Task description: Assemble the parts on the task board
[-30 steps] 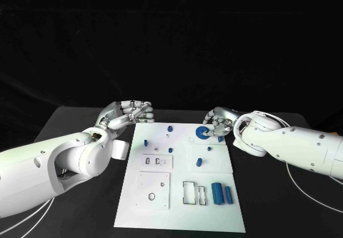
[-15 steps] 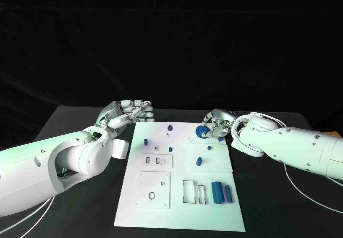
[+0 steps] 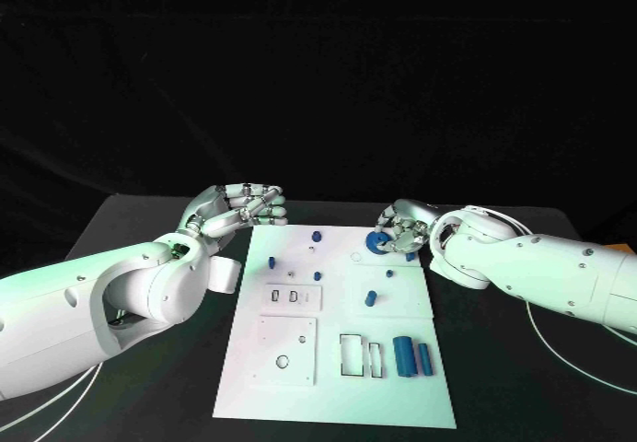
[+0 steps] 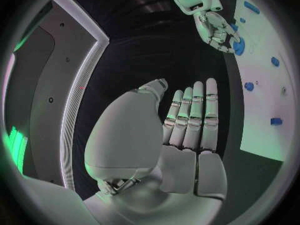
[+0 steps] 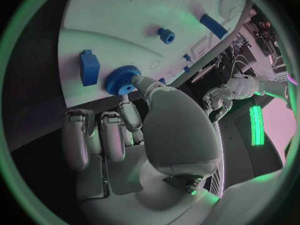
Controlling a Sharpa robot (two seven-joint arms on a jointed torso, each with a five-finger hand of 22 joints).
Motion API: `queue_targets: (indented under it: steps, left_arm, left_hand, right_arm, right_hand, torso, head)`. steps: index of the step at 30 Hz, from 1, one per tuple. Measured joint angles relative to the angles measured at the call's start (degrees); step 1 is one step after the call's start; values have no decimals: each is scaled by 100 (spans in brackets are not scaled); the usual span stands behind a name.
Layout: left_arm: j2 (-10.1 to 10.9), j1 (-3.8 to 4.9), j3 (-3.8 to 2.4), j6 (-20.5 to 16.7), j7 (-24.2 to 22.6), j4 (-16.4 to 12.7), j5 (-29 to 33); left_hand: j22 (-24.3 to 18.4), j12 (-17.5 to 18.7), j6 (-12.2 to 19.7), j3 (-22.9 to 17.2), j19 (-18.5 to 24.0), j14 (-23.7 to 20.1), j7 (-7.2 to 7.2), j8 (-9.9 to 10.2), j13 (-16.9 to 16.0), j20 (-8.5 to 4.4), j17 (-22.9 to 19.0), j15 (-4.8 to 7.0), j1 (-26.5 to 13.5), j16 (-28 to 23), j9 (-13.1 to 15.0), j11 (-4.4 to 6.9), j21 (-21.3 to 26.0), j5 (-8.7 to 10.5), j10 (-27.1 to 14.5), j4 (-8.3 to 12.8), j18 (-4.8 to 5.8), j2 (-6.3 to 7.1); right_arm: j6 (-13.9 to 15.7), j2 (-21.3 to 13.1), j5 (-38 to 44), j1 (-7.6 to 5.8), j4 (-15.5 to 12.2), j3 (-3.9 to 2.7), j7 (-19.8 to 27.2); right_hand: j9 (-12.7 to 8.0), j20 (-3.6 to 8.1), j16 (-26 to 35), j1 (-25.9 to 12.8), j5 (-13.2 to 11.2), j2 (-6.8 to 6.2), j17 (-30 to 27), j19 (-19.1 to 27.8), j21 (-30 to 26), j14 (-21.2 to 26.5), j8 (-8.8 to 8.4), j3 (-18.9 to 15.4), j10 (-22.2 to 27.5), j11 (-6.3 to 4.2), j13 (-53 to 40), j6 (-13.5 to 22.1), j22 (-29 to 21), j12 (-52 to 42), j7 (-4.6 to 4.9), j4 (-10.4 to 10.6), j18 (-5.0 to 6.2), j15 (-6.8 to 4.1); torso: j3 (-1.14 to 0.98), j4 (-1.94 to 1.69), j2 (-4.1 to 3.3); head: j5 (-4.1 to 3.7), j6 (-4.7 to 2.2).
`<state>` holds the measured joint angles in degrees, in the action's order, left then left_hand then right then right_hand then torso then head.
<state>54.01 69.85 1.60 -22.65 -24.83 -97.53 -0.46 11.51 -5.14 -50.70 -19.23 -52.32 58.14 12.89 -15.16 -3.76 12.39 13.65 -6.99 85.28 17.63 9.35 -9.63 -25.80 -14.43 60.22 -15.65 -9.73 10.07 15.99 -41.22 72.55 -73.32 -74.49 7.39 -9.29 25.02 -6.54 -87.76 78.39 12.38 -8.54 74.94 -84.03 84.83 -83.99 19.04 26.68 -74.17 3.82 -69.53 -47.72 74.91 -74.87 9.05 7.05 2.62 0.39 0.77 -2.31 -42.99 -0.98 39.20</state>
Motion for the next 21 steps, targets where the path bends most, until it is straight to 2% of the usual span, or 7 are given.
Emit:
queue_targets:
  steps: [4,11,13,15,21]
  left_arm:
    - [0,0,0,1,1,2,0]
    - [1,0,0,3,4,7,1]
    - [2,0,0,4,5,7,1]
    - [2,0,0,5,6,9,1]
    - [2,0,0,8,9,9,1]
  left_hand:
    - [-1,28,0,0,0,0,0,0,0,0,5,0,0,0,0,0,0,0,0,0,0,0]
    - [-1,28,0,0,0,0,0,0,0,0,7,0,0,0,0,0,0,0,0,0,0,0]
    - [-1,28,0,-17,0,0,0,0,0,0,7,0,0,0,0,0,0,0,0,17,0,0]
    - [-1,28,0,-17,0,0,0,0,0,0,7,0,0,0,0,0,0,0,0,17,0,0]
    - [-2,28,0,-17,0,0,0,0,0,0,7,0,0,0,0,0,0,0,0,17,0,0]
  right_arm:
    - [67,-4,134,12,-32,5,5]
    - [250,-24,402,41,-150,17,38]
    - [330,-35,484,51,-213,24,55]
    - [430,-52,588,62,-307,29,75]
    - [749,-84,967,51,-615,28,84]
  right_hand:
    - [-9,0,0,64,-30,-11,0,0,45,-4,0,180,-26,-13,-67,-1,0,-21,1,-143,0,-41]
    - [-28,22,-25,98,-33,-8,-1,22,81,-4,-1,222,-130,-17,-165,-1,4,-123,1,-185,1,-41]
    - [-28,41,-24,127,-34,-37,-1,3,111,-4,0,260,-193,-17,-231,-1,4,-179,1,-208,0,-41]
    - [-28,41,-24,125,-44,-37,-1,3,129,-3,0,285,-210,-33,-280,-3,4,-199,2,-199,-93,-41]
    - [-27,41,-44,60,-7,-98,-1,3,175,-3,3,306,-250,-34,-308,-10,4,-221,5,-211,-93,-41]
  torso:
    - [-1,1,0]
    - [-1,1,1]
    - [-1,1,1]
    - [-1,1,2]
    - [-1,2,5]
  head:
    - [4,7]
    - [10,4]
    - [10,2]
    - [12,-2]
    - [28,-15]
